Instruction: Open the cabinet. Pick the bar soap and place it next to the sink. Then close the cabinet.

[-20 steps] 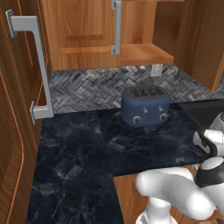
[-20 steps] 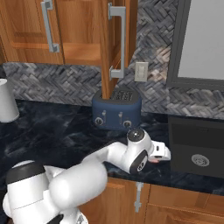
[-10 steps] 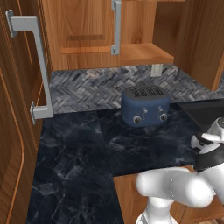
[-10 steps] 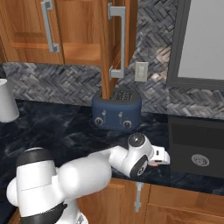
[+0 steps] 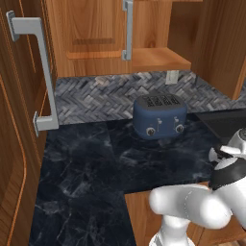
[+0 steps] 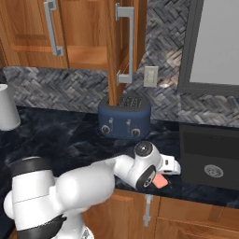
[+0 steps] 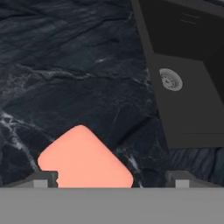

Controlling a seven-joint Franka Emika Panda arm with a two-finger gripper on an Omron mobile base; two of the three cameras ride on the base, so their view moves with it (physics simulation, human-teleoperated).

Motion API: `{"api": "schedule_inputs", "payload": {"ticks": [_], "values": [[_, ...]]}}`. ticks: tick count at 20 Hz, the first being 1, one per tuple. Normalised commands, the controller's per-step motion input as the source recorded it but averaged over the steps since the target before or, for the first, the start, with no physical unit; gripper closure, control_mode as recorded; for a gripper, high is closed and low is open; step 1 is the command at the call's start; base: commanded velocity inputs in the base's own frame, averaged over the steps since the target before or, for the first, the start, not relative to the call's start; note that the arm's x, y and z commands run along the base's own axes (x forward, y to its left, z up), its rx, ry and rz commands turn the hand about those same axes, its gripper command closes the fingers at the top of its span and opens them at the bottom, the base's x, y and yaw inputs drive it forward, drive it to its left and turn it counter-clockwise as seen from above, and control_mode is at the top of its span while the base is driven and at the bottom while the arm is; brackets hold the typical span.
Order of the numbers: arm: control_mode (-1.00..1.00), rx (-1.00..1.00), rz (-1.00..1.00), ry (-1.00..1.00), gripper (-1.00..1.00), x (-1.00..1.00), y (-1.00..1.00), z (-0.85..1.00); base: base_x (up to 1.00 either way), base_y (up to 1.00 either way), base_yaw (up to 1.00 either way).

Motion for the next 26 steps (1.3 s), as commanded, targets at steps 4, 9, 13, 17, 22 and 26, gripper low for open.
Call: {"api": "schedule_inputs", "payload": {"ticks": [4,9,13,17,22,26], "values": [[-1.0,0.02,0.0,0.0,-1.0,-0.14,-0.03,0.72,0.0,0.0,0.0],[-1.0,0.07,0.0,0.0,-1.0,-0.44,-0.25,0.94,0.0,0.0,0.0],[-1.0,0.22,0.01,-0.02,-1.0,-0.67,-0.39,0.9,0.0,0.0,0.0],[-1.0,0.25,0.05,-0.11,-1.0,-0.49,-0.19,1.0,0.0,0.0,0.0],[-1.0,0.2,0.14,-0.11,-1.0,-0.16,-0.01,1.0,0.0,0.0,0.0],[-1.0,0.21,0.25,-0.13,-1.0,-0.04,0.03,0.96,0.0,0.0,0.0]]}}
